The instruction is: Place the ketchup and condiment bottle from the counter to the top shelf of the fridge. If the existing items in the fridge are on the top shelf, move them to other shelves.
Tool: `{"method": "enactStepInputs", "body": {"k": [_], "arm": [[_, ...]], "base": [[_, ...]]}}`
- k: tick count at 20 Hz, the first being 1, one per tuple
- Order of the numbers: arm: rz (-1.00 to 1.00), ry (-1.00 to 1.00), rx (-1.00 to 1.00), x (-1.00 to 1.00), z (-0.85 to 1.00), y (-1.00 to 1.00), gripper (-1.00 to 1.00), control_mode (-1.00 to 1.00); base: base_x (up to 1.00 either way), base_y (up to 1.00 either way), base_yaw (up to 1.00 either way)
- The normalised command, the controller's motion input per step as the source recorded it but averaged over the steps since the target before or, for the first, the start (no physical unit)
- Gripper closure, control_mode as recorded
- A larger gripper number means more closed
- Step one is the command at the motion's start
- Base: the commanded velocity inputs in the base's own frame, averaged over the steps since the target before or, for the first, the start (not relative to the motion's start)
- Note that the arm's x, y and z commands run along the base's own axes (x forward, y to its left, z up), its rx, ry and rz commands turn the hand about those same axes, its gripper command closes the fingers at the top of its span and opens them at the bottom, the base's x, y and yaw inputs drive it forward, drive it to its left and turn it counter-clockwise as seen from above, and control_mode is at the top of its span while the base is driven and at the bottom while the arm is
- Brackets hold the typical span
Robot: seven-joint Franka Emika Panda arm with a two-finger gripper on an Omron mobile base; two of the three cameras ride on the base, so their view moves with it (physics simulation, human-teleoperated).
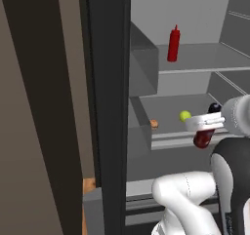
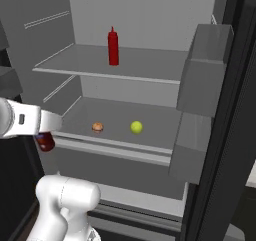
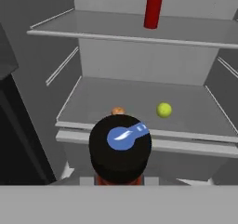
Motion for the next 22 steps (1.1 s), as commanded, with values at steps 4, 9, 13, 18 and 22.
{"method": "enactStepInputs", "body": {"k": [4, 9, 13, 18, 22], "arm": [[0.0, -0.06, -0.02, 0.12, 1.0, 0.0, 1.0, -1.0], [0.0, -0.15, -0.01, 0.45, 0.88, 0.0, 1.0, -1.0], [0.0, -0.09, 0.0, 0.89, 0.35, 0.12, 1.0, -1.0], [0.0, -0.03, 0.0, 1.0, 0.0, 0.21, 1.0, -1.0], [0.01, -0.02, 0.0, 1.0, 0.0, 0.14, 1.0, -1.0]], "base": [[0.0, 0.0, 0.0], [0.0, 0.0, 0.0], [0.0, 0.0, 0.0], [0.0, 0.0, 0.0], [0.0, 0.0, 0.0]]}}
